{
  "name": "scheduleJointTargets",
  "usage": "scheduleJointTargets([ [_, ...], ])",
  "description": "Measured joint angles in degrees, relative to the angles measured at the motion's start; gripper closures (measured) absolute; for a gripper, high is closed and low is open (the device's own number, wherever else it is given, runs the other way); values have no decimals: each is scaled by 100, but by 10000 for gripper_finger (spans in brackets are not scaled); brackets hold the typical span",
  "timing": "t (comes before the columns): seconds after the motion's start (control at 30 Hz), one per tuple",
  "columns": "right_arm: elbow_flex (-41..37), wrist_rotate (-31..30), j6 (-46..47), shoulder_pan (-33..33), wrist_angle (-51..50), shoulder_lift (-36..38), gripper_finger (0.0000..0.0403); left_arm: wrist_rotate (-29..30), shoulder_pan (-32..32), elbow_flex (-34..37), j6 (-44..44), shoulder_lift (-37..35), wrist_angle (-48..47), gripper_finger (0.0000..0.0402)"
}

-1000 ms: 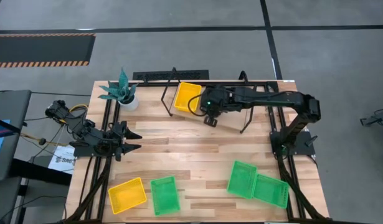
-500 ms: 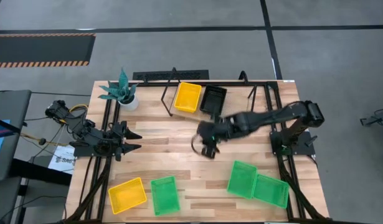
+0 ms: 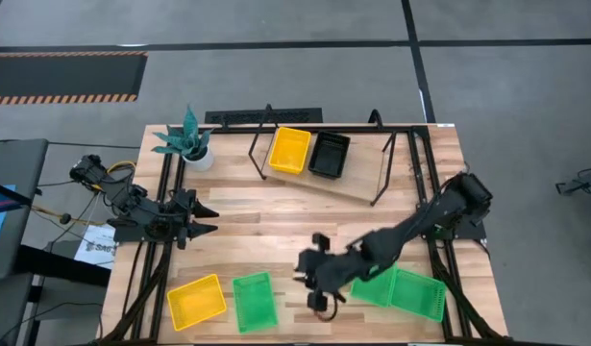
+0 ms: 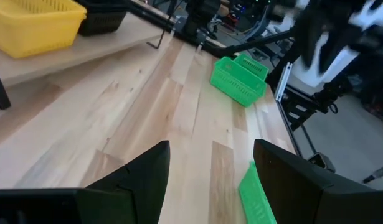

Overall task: Stack baskets on shelf by color
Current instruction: Put the middle green bin into the shelf

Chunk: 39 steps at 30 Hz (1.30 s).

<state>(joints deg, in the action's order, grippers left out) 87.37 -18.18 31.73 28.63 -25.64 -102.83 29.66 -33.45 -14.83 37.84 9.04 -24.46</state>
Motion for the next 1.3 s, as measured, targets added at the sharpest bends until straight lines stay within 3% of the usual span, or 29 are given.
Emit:
scheduleJointTargets([
  [0.23, -6, 44, 2843, 663, -2233, -151, 284, -88, 0, 2, 99, 0, -105, 181],
  [0.47, 2, 49, 4380, 1333, -3261, -248, 284, -76, 0, 2, 77, 2, -115, 181],
  [0.67, -4, 331, 4496, 1624, -3358, -615, 272, -76, 0, 2, 66, 2, -119, 181],
  [1.03, -2, 650, 4495, 1670, -3850, -516, 177, -45, 0, 2, 54, 2, -185, 181],
  [1.3, -40, 819, 4569, 1811, -4061, -650, 178, 106, 0, 2, 51, 2, -187, 181],
])
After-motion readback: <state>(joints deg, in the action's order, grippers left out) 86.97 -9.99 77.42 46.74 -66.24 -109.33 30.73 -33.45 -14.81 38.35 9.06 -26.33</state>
